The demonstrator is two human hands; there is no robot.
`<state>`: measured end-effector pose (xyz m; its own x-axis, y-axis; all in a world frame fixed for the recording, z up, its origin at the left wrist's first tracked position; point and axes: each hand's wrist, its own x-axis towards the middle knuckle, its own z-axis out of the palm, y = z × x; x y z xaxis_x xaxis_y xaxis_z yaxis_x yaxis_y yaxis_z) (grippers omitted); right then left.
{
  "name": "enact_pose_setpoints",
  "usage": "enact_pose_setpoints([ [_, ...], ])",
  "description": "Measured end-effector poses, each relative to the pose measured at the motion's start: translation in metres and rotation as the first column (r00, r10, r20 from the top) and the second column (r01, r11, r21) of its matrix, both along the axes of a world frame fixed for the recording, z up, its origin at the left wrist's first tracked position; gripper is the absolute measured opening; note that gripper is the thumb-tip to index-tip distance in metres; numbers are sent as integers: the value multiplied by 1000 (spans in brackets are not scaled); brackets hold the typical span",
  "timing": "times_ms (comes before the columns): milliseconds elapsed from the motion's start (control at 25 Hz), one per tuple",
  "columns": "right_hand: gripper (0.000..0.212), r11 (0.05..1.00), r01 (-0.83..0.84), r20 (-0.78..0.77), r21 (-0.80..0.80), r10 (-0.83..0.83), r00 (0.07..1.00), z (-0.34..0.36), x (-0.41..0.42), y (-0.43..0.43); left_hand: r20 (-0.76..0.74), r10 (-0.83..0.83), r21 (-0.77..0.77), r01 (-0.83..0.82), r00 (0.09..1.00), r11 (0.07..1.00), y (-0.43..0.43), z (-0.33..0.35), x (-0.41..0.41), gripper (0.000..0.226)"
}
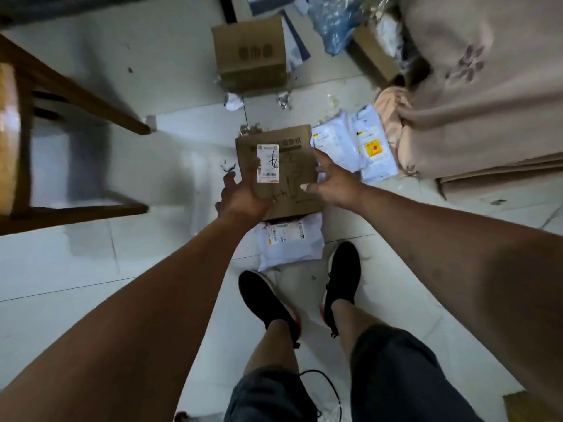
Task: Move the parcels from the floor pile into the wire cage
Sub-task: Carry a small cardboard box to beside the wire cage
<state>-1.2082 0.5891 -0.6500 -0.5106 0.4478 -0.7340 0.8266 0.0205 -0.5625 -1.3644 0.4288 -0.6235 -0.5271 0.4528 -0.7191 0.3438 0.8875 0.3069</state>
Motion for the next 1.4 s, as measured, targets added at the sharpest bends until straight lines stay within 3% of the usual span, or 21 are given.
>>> enact_pose_setpoints([
  [120,99,995,-103,28,-1,103,994,-106,-26,12,60,81,59,-85,995,995,12,-118,-10,116],
  [280,109,973,-210,179,99,190,965,-239,-38,26,96,102,13,-104,990,994,13,-247,-20,114],
  [360,110,961,-253,291,109,212,933,-268,-33,29,89,180,20,-182,980,983,14,-278,-25,119],
  [440,118,955,-264,287,135,218,933,-290,-27,33,101,294,23,-298,950,954,13,-308,-28,123],
  [560,127,963,-227,212,148,193,958,-309,-28,32,80,222,53,-226,972,973,14,-330,-27,118],
  [800,127,975,-154,59,159,146,988,-298,-19,19,56,209,117,-215,976,970,12,-315,-31,123],
  [1040,128,986,-68,-17,152,72,997,-229,-6,-7,42,250,120,-254,967,960,-5,-245,-24,119],
  [1400,136,950,4,-151,312,45,988,-29,32,-16,48,185,245,-191,982,951,-5,-31,-3,120],
])
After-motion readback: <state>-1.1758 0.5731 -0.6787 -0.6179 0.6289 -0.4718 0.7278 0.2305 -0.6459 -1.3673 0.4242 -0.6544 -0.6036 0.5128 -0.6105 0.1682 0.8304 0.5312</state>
